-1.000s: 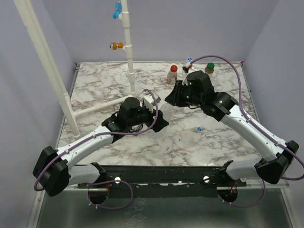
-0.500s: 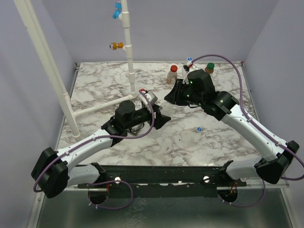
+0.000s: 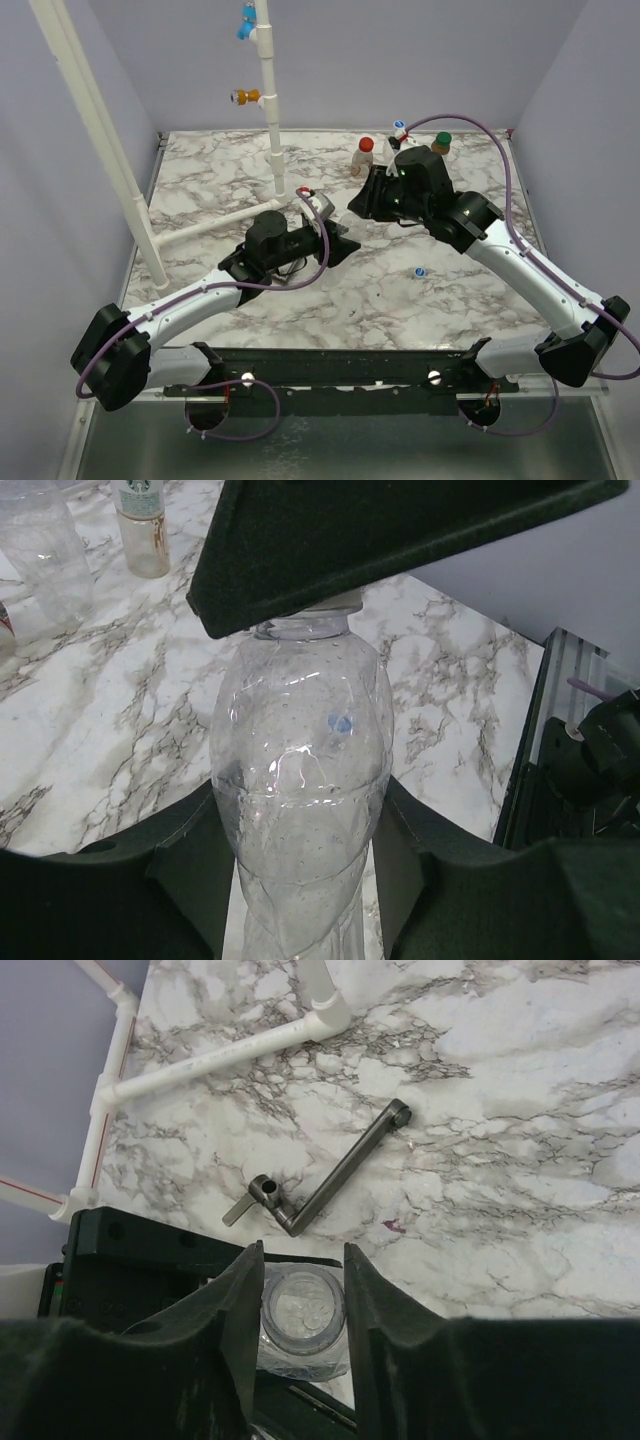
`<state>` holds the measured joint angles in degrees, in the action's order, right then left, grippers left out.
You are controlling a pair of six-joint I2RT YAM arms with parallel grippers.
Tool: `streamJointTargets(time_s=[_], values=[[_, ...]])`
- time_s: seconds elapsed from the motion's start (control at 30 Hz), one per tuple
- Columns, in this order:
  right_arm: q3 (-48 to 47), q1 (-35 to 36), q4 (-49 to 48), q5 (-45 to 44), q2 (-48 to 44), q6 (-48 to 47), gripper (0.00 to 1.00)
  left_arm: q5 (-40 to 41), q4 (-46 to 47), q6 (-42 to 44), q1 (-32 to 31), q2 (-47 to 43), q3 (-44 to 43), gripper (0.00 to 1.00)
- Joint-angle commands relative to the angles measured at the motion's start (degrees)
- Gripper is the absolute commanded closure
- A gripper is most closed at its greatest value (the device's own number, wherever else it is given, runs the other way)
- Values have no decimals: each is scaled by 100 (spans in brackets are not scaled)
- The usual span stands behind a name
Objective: Screw on the bottle caps
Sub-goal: Pick up the plastic bottle at the center of the board, then screw the bottle cap onto the plastic bottle.
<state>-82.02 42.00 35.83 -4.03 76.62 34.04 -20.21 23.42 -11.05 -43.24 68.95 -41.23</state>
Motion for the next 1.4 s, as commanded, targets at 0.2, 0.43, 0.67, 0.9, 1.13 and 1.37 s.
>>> streamJointTargets(time_s=[0.2, 0.43, 0.67, 0.9, 1.13, 1.37], values=[[-427, 18, 951, -1388, -140, 391, 1, 898, -65, 261, 26, -168, 119, 94], [269, -617, 1715, -1888, -636, 1034, 0, 1690, -878, 436, 52, -226, -46, 95], [2124, -1704, 1198, -1040, -889, 1267, 4, 1634, -1319, 600, 177, -400, -165, 96], [3143, -1704, 833, -1178, 3, 1748, 29, 493, -1384, 786, 185, -651, -218, 96], [3539, -1705, 137, -1468, 267, 1773, 41, -17, -1331, 760, 193, -681, -236, 96], [3564, -1722, -363, -1763, 787, 1666, 44, -10, -1255, 763, 187, -749, -131, 96]])
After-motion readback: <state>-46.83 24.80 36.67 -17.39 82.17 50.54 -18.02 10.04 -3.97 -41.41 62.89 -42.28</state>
